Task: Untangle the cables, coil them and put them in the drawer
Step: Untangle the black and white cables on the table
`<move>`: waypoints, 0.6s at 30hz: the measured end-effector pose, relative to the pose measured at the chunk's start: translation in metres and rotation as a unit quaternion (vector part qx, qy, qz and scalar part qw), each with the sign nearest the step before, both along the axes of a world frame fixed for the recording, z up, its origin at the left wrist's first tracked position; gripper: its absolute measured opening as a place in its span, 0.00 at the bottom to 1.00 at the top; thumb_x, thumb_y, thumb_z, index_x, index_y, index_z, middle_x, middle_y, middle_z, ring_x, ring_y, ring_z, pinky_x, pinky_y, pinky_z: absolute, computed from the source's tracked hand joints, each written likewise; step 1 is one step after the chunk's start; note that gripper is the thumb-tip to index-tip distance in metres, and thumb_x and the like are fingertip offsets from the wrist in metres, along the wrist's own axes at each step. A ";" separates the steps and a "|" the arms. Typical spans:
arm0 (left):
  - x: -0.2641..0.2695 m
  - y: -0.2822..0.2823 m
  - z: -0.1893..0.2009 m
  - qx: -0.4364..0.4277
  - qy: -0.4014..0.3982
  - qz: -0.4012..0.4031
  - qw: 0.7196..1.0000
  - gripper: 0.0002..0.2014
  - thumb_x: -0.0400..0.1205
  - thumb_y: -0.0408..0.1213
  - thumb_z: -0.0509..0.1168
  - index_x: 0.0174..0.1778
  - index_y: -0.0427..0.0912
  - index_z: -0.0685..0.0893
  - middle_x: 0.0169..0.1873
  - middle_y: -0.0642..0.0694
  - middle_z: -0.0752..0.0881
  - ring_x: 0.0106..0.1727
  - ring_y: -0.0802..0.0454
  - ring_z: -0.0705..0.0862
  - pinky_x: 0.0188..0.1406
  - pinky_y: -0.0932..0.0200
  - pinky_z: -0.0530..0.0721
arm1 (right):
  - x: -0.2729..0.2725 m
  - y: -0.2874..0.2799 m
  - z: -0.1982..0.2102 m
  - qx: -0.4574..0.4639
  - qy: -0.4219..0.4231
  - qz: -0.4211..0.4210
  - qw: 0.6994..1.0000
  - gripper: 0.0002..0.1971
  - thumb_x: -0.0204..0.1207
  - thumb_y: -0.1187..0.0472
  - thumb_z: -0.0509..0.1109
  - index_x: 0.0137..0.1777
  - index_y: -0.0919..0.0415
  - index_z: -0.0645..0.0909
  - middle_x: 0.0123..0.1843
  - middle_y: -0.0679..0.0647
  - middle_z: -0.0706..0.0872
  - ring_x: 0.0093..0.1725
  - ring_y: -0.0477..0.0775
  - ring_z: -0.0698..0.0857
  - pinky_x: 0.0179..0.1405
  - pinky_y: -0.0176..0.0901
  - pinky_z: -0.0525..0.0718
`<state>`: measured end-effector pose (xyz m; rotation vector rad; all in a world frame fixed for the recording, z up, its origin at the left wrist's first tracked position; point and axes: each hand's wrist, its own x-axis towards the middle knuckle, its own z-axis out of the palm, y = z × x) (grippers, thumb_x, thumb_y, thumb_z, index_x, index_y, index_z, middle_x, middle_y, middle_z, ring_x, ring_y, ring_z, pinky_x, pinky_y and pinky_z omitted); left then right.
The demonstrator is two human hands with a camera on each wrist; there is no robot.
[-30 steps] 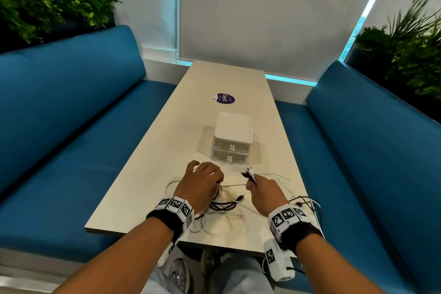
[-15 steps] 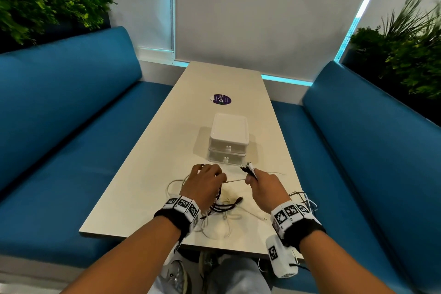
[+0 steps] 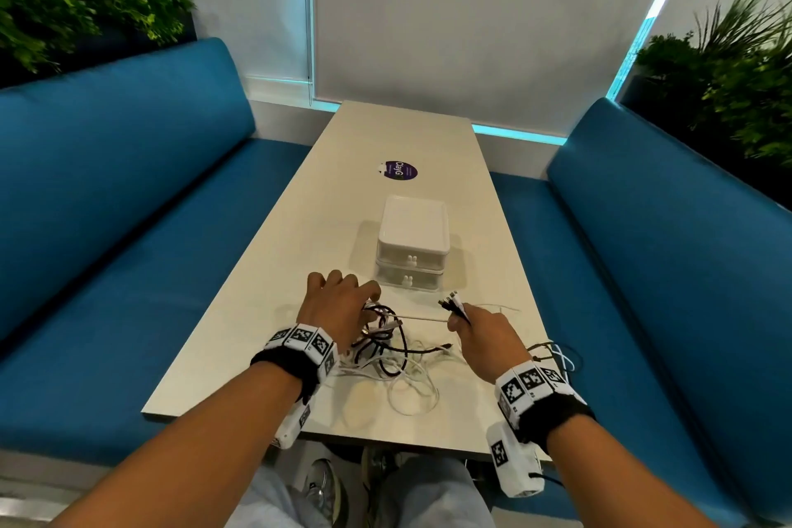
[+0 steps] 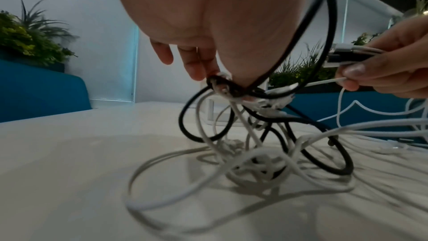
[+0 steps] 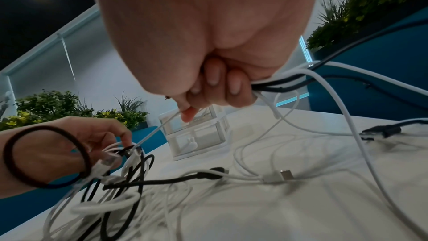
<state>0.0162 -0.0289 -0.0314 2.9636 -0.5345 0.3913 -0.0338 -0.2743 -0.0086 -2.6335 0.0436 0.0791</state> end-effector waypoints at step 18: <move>0.003 0.010 0.024 -0.022 0.044 0.087 0.995 0.16 0.76 0.39 0.65 0.60 0.49 0.83 0.72 0.47 0.70 0.72 0.45 0.67 0.66 0.46 0.61 | -0.023 -0.079 -0.009 -0.163 0.086 -0.231 0.955 0.11 0.78 0.66 0.55 0.50 0.62 0.78 0.42 0.57 0.78 0.42 0.62 0.81 0.46 0.52 0.86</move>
